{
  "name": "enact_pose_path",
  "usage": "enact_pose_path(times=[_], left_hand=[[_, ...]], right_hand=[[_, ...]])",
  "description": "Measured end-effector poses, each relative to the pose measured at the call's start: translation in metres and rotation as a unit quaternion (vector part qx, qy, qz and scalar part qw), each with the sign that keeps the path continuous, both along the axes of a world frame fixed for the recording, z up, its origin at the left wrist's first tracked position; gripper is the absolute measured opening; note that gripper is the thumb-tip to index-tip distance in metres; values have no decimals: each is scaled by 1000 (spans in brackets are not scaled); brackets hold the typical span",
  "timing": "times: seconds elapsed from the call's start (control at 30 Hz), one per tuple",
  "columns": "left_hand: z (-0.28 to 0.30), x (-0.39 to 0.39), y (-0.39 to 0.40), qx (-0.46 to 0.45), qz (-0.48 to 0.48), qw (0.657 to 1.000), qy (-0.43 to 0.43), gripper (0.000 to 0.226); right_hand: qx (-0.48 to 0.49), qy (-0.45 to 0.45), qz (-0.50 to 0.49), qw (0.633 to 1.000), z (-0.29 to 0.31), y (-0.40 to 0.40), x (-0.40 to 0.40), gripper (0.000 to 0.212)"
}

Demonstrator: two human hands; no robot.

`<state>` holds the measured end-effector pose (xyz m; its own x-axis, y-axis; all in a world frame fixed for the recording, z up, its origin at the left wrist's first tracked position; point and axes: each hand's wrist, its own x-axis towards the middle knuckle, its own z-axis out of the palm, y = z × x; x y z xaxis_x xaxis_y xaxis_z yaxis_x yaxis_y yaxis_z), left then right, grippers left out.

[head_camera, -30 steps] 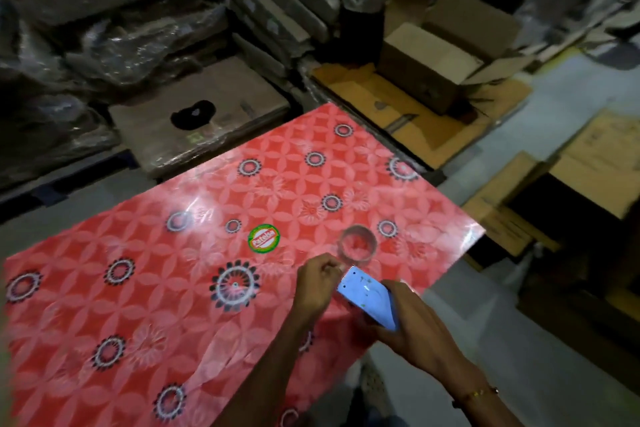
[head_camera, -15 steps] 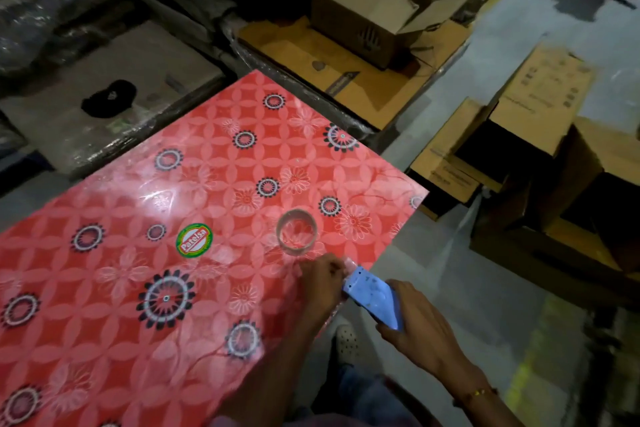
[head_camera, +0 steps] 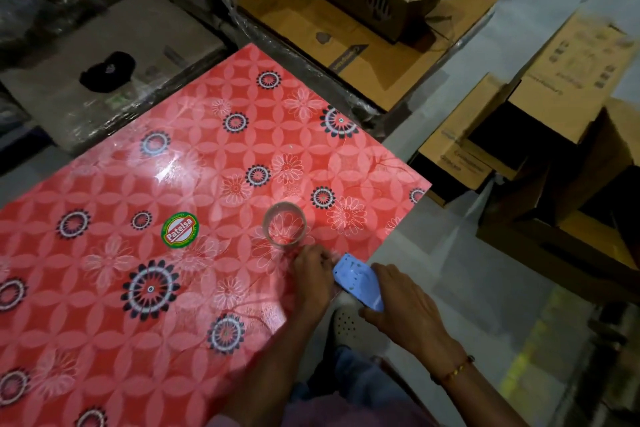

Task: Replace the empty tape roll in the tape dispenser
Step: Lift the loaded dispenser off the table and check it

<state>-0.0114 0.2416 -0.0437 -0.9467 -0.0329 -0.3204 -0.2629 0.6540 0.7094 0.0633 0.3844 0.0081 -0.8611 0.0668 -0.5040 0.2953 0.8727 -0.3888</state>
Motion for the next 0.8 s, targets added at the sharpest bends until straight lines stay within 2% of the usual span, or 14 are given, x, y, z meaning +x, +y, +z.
enact_pose_path(times=[0.33, 0.53, 0.8], left_hand=[[-6, -3, -1, -51, 14, 999, -5, 9], [-6, -9, -7, -62, 5, 998, -30, 37], [-9, -9, -10, -43, 3, 998, -36, 33]], right_hand=[[2, -2, 28, 1000, 3, 0, -13, 65], [8, -7, 34, 999, 1, -2, -16, 70], [11, -5, 34, 999, 1, -2, -15, 74]])
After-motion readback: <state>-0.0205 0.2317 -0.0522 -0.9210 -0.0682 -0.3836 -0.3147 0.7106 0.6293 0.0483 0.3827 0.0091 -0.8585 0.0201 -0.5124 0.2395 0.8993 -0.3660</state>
